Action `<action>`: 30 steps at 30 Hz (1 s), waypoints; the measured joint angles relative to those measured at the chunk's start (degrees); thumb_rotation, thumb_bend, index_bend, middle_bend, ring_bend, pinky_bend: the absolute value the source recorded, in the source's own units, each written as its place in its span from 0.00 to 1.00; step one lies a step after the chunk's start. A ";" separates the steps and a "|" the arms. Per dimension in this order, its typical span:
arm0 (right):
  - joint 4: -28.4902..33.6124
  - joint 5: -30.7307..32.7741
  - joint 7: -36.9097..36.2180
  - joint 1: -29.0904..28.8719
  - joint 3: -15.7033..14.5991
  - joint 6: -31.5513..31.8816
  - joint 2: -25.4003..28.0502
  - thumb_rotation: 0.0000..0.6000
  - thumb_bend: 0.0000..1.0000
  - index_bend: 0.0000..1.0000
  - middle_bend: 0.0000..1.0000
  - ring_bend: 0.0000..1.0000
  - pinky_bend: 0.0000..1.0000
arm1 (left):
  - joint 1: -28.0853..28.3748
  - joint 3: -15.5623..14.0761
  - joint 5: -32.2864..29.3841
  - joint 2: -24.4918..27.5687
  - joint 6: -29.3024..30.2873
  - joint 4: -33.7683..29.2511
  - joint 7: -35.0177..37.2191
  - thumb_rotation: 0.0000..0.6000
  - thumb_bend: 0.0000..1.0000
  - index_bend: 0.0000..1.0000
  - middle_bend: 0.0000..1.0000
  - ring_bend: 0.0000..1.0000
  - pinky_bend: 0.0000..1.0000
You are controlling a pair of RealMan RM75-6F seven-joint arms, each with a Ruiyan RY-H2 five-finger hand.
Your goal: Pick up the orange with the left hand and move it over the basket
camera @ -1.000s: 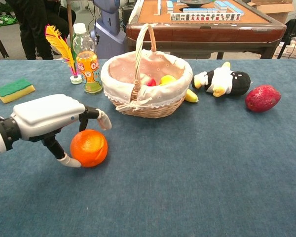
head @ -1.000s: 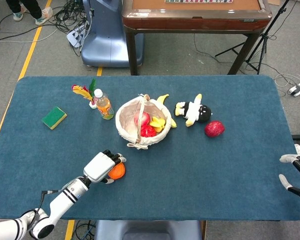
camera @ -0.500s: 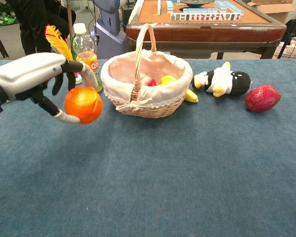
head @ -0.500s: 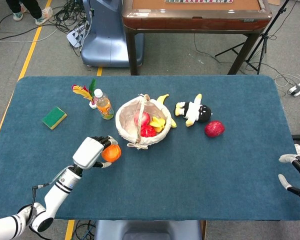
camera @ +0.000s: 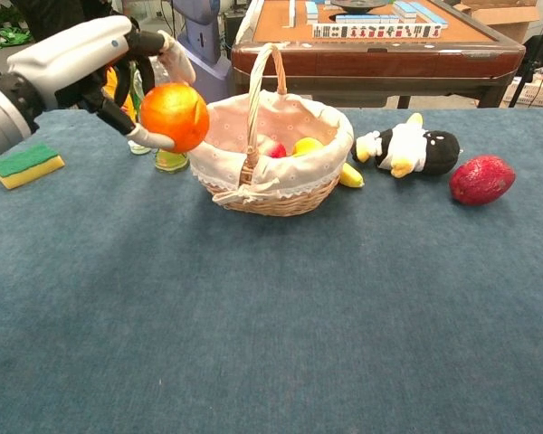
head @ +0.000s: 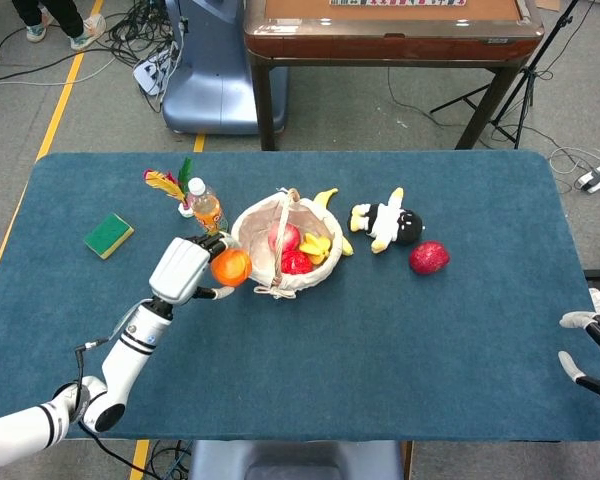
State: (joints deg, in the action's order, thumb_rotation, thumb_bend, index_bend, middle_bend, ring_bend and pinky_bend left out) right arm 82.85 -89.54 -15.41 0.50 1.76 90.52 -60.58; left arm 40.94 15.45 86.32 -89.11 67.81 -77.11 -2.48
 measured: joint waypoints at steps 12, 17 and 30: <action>-0.36 0.27 -0.16 0.13 0.01 -0.29 -0.11 1.00 0.29 0.39 0.36 0.31 0.42 | 3.84 3.97 -7.21 -1.90 -3.44 0.76 -1.36 1.00 0.11 0.41 0.48 0.61 0.63; -0.35 0.25 -0.05 -0.01 -0.08 -0.75 -0.15 1.00 0.29 0.39 0.36 0.31 0.42 | 5.51 4.83 -10.39 -2.81 -5.38 0.61 -2.40 1.00 0.12 0.40 0.48 0.61 0.63; -0.64 0.74 -0.44 0.50 -0.04 -0.49 -0.08 1.00 0.29 0.39 0.36 0.31 0.42 | 8.21 5.47 -16.10 -4.98 -8.30 1.66 -5.79 1.00 0.11 0.08 0.18 0.31 0.52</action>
State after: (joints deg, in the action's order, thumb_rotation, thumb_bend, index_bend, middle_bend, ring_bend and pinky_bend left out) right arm 82.21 -88.80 -15.85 1.00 1.71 90.02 -60.66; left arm 49.15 20.92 70.23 -94.09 59.51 -75.46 -8.28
